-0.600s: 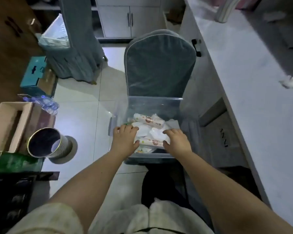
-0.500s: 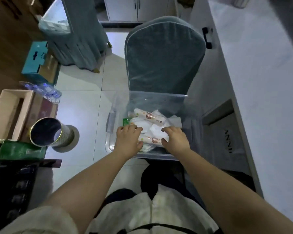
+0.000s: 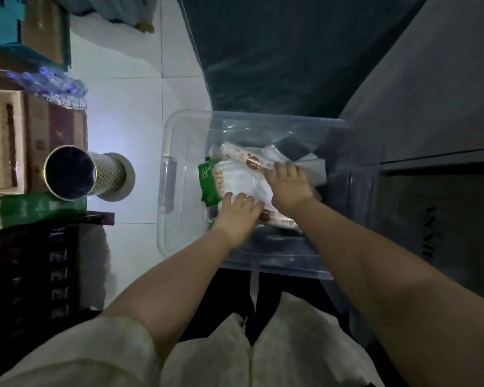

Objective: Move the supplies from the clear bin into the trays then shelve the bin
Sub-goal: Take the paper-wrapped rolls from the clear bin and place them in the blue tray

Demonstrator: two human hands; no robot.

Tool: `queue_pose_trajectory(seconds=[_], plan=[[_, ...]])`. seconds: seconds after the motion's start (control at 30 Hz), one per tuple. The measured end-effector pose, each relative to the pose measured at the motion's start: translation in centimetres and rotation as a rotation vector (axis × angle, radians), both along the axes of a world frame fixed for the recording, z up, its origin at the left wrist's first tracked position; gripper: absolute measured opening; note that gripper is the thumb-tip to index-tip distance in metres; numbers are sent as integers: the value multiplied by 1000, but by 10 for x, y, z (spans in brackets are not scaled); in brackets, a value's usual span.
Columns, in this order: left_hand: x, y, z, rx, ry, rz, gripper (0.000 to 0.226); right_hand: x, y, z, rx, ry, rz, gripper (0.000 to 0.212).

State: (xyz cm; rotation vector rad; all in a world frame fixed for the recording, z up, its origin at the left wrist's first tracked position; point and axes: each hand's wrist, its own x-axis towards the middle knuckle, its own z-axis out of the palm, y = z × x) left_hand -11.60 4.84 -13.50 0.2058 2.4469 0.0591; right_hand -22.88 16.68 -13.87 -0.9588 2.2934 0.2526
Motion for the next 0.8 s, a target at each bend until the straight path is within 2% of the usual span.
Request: queue_pose_trajectory(seconds=[0.2, 0.4, 0.5, 0.67, 0.8], plan=[[-19, 13, -62, 54, -171, 68, 67, -24, -30, -58, -181, -60, -139, 60], [-11, 23, -88, 26, -190, 103, 54, -35, -34, -86, -183, -64, -152, 72], [-10, 13, -79, 97, -130, 173, 50, -38, -27, -73, -201, -47, -137, 68], [-7, -12, -29, 195, 38, 346, 64, -35, 8, -20, -317, -15, -183, 62], [-8, -29, 21, 171, 114, 345, 62, -30, 38, 37, -384, 98, -230, 59]])
